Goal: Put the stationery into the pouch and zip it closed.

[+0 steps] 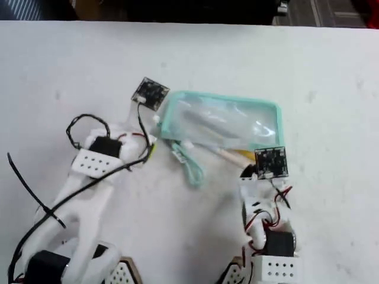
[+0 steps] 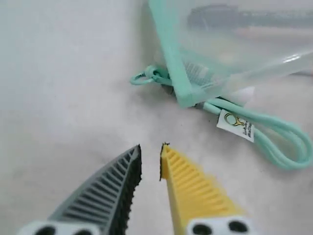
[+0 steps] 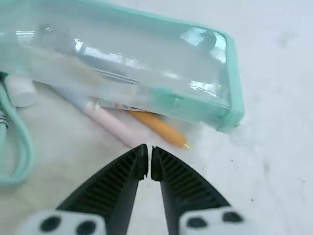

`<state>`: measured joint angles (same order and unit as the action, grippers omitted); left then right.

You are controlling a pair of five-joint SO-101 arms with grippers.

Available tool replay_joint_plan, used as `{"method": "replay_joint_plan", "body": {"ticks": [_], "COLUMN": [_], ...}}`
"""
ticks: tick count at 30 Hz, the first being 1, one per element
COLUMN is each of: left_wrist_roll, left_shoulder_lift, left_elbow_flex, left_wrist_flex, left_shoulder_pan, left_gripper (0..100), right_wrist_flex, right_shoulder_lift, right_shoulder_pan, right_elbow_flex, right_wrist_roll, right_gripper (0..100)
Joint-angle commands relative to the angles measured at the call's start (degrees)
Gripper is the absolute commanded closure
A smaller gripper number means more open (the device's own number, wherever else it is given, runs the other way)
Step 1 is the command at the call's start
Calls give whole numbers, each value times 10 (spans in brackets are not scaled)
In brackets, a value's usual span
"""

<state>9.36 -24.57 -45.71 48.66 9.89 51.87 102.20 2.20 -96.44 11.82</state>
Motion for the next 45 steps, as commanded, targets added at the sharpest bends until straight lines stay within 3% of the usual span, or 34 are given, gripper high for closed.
{"method": "replay_joint_plan", "body": {"ticks": [1,6,11,17,25,35,41,45], "left_wrist_roll": [-18,-18,-19,-19,-18,-20,-19,-19], "left_shoulder_lift": [1,1,1,1,4,0,0,0], "left_elbow_flex": [29,25,-16,-47,-59,-60,-60,-60], "left_wrist_flex": [4,-12,-95,-164,-169,-161,-164,-175], "left_shoulder_pan": [15,11,-39,-89,-80,-80,-80,-80], "left_gripper": [902,902,962,966,963,962,965,965], "right_wrist_flex": [-12,-14,-12,0,11,38,35,36], "right_shoulder_lift": [5,5,5,5,5,-1,-17,-116], "right_shoulder_pan": [37,90,118,53,41,-97,-107,-108], "right_elbow_flex": [9,15,17,12,67,210,251,344], "right_wrist_roll": [0,0,24,114,117,118,117,117], "right_gripper": [980,969,930,982,982,981,981,981]}}
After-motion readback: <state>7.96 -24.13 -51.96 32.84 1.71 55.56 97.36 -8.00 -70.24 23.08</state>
